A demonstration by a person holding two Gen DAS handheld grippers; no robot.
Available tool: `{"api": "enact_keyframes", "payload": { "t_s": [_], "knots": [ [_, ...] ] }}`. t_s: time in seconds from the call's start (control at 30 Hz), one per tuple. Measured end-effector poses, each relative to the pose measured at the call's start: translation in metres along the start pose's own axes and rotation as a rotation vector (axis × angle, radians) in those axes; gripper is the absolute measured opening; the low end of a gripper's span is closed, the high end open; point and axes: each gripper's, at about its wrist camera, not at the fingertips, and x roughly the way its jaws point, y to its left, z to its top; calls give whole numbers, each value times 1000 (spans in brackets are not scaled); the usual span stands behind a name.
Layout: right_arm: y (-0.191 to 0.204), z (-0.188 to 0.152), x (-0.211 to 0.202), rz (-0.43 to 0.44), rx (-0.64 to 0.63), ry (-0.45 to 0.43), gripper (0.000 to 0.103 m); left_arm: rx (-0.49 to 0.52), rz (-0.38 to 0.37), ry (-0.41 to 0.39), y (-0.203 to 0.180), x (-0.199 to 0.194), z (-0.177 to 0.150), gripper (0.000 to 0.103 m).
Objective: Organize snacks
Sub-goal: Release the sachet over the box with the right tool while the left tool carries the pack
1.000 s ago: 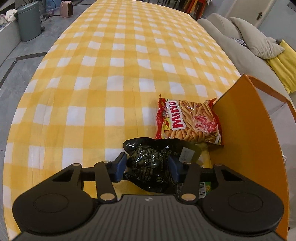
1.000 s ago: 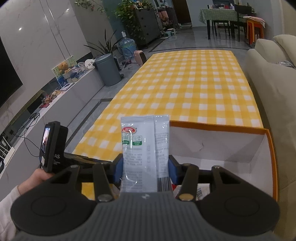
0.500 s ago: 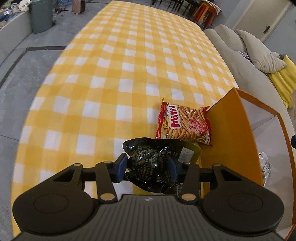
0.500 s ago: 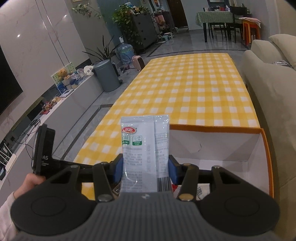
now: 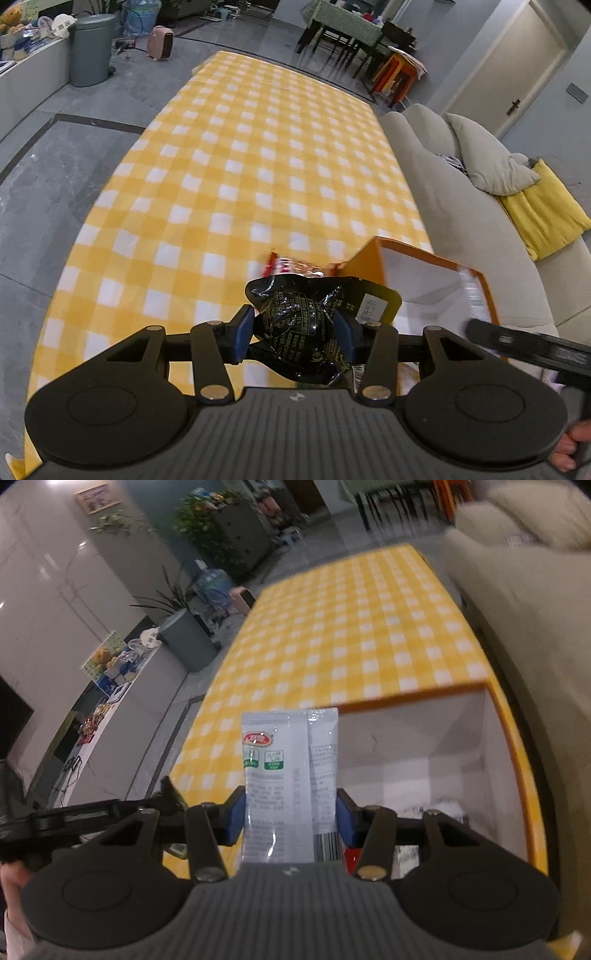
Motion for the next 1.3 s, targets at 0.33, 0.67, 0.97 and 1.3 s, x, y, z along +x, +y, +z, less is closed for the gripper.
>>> {"api": "enact_keyframes", "payload": {
  "t_s": [0.33, 0.67, 0.97, 1.3],
  "knots": [
    [-40, -5, 61, -120, 453, 43, 48, 45, 43, 66, -5, 29, -8, 53],
    [-65, -30, 79, -281, 1032, -192, 48, 44, 61, 99, 9, 42, -7, 53],
    [-57, -25, 90, -332, 1065, -182, 60, 43, 50, 104, 11, 40, -5, 53],
    [-56, -31, 56, -236, 901, -91, 62, 52, 61, 90, -3, 22, -9, 53]
  ]
}}
